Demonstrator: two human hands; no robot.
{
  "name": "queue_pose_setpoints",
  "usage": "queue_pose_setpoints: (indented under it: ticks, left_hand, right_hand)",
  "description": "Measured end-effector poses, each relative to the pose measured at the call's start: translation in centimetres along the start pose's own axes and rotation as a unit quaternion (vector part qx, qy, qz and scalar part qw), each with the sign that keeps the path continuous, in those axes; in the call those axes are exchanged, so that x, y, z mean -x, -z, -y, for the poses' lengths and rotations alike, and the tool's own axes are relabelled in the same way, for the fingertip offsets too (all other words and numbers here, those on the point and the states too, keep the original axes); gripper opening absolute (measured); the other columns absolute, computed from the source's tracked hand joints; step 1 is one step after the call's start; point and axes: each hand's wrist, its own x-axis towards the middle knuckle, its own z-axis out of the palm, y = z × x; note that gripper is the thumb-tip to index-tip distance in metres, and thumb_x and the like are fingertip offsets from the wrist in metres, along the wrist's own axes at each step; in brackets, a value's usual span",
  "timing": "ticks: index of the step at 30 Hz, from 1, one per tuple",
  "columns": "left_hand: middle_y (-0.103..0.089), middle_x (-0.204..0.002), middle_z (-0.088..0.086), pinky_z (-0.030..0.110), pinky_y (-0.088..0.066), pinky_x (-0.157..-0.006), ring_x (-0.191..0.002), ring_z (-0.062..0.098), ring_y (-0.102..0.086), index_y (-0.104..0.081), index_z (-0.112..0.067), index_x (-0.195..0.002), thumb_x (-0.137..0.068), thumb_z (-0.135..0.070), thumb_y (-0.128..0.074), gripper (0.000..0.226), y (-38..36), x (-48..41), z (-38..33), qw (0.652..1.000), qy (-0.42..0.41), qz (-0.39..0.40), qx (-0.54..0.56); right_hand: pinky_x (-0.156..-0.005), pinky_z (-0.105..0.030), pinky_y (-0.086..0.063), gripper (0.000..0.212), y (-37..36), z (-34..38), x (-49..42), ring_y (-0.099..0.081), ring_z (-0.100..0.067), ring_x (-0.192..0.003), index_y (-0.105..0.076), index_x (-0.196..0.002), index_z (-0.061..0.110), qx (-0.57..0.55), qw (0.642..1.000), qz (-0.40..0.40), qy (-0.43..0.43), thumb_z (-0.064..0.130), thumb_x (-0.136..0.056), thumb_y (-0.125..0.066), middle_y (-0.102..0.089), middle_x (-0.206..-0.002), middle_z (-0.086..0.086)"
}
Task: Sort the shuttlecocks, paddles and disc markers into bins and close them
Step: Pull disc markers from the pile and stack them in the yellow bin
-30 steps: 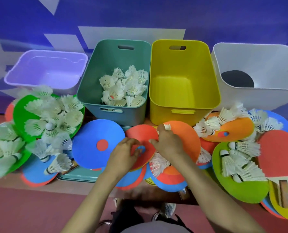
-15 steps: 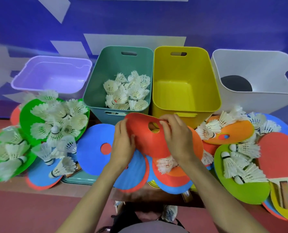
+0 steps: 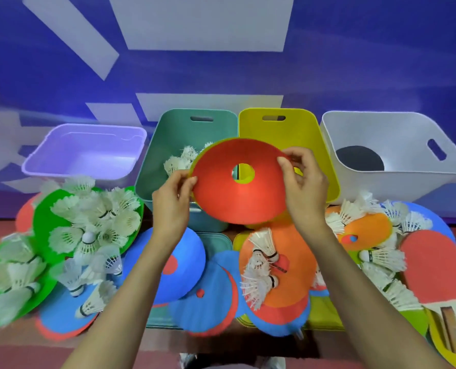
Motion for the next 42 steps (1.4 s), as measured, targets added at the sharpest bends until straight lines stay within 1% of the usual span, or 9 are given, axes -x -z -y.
queue_pose_setpoints:
  ticks: [4, 8, 12, 15, 23, 32, 35, 38, 42]
  left_hand:
    - [-0.060, -0.070, 0.010, 0.031, -0.047, -0.053, -0.063, 0.019, -0.054, -0.061, -0.010, -0.081, -0.083, -0.025, -0.069, 0.017, 1.0, -3.2, 0.0, 0.997, 0.052, -0.011, 0.060]
    - [-0.064, -0.079, 0.003, 0.050, -0.056, -0.067, -0.075, 0.028, -0.063, -0.058, -0.023, -0.078, -0.082, -0.039, -0.062, 0.017, 1.8, -6.6, 0.8, 0.996, 0.059, 0.007, 0.060]
    - [-0.067, -0.096, 0.012, 0.047, -0.058, -0.064, -0.055, 0.010, -0.065, -0.060, -0.015, -0.104, -0.092, -0.014, -0.055, 0.013, 1.1, -10.2, 0.2, 0.988, 0.079, 0.132, -0.011]
    - [-0.065, -0.081, 0.009, 0.037, -0.058, -0.061, -0.041, 0.011, -0.061, -0.051, -0.015, -0.104, -0.088, -0.010, -0.059, 0.019, -1.1, -12.2, -1.9, 0.962, 0.079, 0.226, -0.135]
    - [-0.069, -0.085, 0.024, 0.043, -0.057, -0.069, -0.073, 0.035, -0.069, -0.060, 0.006, -0.092, -0.083, 0.003, -0.047, 0.016, -12.5, -11.7, -4.9, 0.869, 0.017, 0.360, -0.339]
    - [-0.059, -0.116, 0.025, 0.042, -0.046, -0.081, -0.107, 0.039, -0.058, -0.040, 0.000, -0.128, -0.084, 0.013, -0.040, 0.046, -19.7, -10.4, -2.2, 0.795, 0.000, 0.396, -0.460]
    - [-0.048, -0.130, 0.023, 0.041, -0.044, -0.091, -0.118, 0.038, -0.051, -0.033, -0.002, -0.138, -0.088, 0.007, -0.042, 0.051, -20.2, -10.3, -1.5, 0.773, 0.021, 0.405, -0.487]
    - [-0.041, -0.133, 0.021, 0.040, -0.042, -0.095, -0.118, 0.038, -0.049, -0.029, -0.005, -0.141, -0.091, -0.004, -0.050, 0.054, -20.0, -10.3, -1.1, 0.786, 0.002, 0.386, -0.483]
    - [-0.045, -0.130, 0.019, 0.038, -0.038, -0.096, -0.117, 0.035, -0.047, -0.037, -0.008, -0.137, -0.090, -0.013, -0.056, 0.052, -19.0, -10.2, -2.1, 0.827, -0.055, 0.326, -0.454]
  right_hand:
    - [-0.074, -0.028, -0.046, 0.010, -2.0, -0.9, -2.5, -0.062, -0.017, -0.086, -0.062, -0.099, 0.011, 0.132, 0.990, 0.011, 0.041, 0.017, -0.091, -0.059, -0.067, -0.095, 0.000]
    - [-0.069, -0.035, -0.044, 0.006, -3.0, -1.4, -5.1, -0.062, -0.026, -0.083, -0.058, -0.093, 0.011, 0.183, 0.983, -0.012, 0.013, 0.016, -0.090, -0.057, -0.065, -0.094, -0.004]
    - [-0.067, -0.034, -0.033, 0.008, -1.9, -1.4, -8.2, -0.057, -0.035, -0.085, -0.053, -0.098, 0.005, 0.219, 0.974, -0.056, -0.027, 0.007, -0.092, -0.049, -0.064, -0.092, -0.015]
    - [-0.063, -0.034, -0.028, 0.013, -1.4, -1.3, -10.7, -0.054, -0.037, -0.082, -0.049, -0.103, 0.005, 0.245, 0.968, -0.050, -0.024, 0.003, -0.093, -0.041, -0.062, -0.091, -0.017]
    - [-0.064, -0.033, -0.029, 0.018, -1.9, -7.4, -16.9, -0.053, -0.036, -0.082, -0.044, -0.102, 0.010, 0.301, 0.953, 0.034, -0.028, 0.000, -0.092, -0.032, -0.059, -0.098, -0.015]
    - [-0.062, -0.037, -0.035, 0.022, -2.3, -14.3, -17.9, -0.050, -0.034, -0.079, -0.044, -0.103, 0.008, 0.344, 0.914, 0.212, -0.035, -0.003, -0.088, -0.034, -0.053, -0.090, -0.015]
    - [-0.072, -0.040, -0.040, 0.035, -3.5, -16.6, -18.4, -0.055, -0.039, -0.101, -0.046, -0.119, 0.005, 0.331, 0.905, 0.264, -0.040, -0.007, -0.088, -0.036, -0.057, -0.111, -0.021]
    - [-0.103, -0.042, -0.037, 0.060, -4.3, -18.2, -18.5, -0.041, -0.037, -0.127, -0.034, -0.141, 0.009, 0.329, 0.885, 0.326, -0.044, -0.011, -0.086, -0.039, -0.041, -0.139, -0.019]
    - [-0.099, -0.043, -0.041, 0.051, -3.9, -18.0, -17.9, -0.044, -0.037, -0.122, -0.040, -0.136, 0.011, 0.326, 0.888, 0.323, -0.027, 0.000, -0.087, -0.051, -0.045, -0.134, -0.016]
